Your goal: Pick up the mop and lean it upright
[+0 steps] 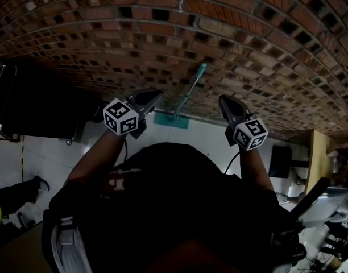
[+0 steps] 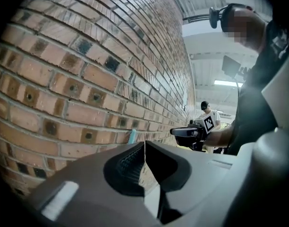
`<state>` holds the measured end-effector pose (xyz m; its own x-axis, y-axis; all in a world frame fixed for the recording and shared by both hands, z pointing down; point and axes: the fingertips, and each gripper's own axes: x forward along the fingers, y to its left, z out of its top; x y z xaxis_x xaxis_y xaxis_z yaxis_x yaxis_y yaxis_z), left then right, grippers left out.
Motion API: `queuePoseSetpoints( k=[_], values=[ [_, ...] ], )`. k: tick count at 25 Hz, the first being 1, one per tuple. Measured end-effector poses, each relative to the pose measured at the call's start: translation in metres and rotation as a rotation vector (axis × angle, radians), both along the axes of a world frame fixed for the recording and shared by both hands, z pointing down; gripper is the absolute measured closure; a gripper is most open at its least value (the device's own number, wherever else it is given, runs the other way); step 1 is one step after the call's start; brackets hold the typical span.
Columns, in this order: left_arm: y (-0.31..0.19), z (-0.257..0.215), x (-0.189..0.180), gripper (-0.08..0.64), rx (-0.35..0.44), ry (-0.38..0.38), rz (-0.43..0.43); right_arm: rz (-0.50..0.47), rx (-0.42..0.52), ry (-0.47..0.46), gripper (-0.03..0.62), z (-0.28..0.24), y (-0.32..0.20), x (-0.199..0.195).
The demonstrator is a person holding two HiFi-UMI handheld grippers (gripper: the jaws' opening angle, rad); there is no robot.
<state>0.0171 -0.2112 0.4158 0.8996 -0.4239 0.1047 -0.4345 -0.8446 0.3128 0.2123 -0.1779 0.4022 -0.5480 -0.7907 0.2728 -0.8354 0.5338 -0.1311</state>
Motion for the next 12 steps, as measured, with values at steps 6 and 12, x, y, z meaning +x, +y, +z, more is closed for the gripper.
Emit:
queuePoseSetpoints(
  k=[6, 12],
  values=[
    [0.001, 0.011, 0.001, 0.558, -0.001, -0.031, -0.028, -0.035, -0.012, -0.002, 0.538, 0.015, -0.015, -0.001],
    [-0.004, 0.042, -0.001, 0.558, -0.021, -0.077, -0.034, -0.055, -0.052, -0.011, 0.525, 0.046, -0.034, -0.015]
  ],
)
